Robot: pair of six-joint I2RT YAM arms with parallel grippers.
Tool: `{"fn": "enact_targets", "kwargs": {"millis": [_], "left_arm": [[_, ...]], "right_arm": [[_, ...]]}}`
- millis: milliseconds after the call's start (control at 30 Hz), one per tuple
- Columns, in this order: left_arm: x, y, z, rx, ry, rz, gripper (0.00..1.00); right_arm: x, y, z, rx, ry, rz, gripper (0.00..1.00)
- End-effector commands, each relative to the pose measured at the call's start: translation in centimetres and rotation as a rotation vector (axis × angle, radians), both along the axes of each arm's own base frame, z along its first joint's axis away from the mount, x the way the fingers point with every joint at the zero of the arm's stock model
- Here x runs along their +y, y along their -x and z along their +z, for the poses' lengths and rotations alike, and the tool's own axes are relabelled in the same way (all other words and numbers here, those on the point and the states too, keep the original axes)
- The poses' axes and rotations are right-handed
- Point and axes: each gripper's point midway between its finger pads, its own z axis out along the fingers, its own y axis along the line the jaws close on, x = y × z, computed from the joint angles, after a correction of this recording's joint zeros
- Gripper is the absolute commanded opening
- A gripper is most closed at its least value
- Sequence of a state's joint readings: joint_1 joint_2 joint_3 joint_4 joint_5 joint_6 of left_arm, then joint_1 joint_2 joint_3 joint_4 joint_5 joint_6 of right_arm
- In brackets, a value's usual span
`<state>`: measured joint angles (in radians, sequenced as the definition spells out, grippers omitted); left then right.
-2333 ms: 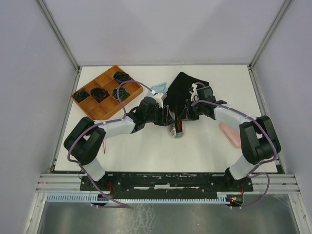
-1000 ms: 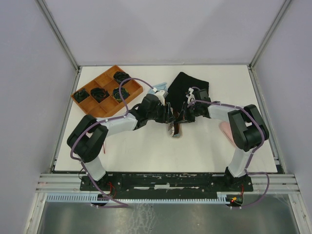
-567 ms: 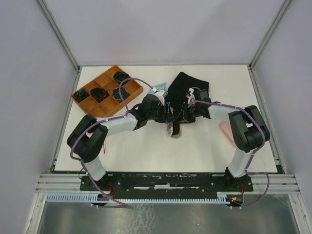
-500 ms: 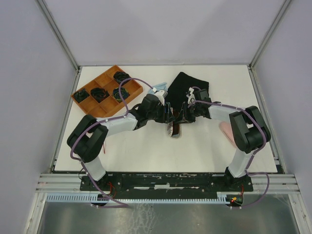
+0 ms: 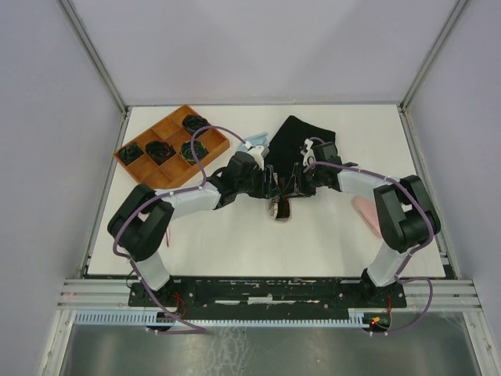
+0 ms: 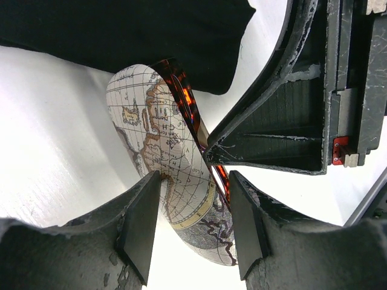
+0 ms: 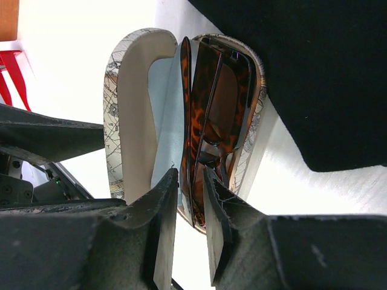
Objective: Organize the sunglasses
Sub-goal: Place the sunglasses in the sunglasses case, then adjust the sunglasses in the sunglasses case.
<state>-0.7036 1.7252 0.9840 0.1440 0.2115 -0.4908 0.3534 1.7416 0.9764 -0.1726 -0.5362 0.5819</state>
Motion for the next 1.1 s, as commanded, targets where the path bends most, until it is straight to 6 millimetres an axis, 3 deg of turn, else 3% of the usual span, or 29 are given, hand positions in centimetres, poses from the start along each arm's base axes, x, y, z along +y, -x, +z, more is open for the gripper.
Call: {"fn": "enact_targets", "kwargs": {"millis": [0, 300, 567, 700, 1067], "left_arm": [[-0.3, -0.2, 1.6, -0.049, 0.026, -0.007, 0.56], [-0.1, -0.3, 1.9, -0.056, 0.028, -0.001, 0.56], [0.3, -0.6, 2.2, -0.061, 0.027, 0.018, 0.57], [0.3, -0.5, 2.0, -0.055, 0.023, 0.016, 0.57], [0.1, -0.4, 1.7, -0.046, 0.026, 0.006, 0.57]], "right_arm": [[-0.1, -0.2, 0.6, -0.040, 0.011, 0.007, 0.31], [-1.2, -0.1, 2.2, -0.099, 0.059, -0.010, 0.24], [-2.8, -0.1, 1.6, -0.105, 0.154, -0.034, 0.22], [-2.4, 0.0, 1.0, -0.086, 0.143, -0.014, 0.16], [-1.4, -0.2, 0.0, -0.067, 0.127, 0.004, 0.15]]}}
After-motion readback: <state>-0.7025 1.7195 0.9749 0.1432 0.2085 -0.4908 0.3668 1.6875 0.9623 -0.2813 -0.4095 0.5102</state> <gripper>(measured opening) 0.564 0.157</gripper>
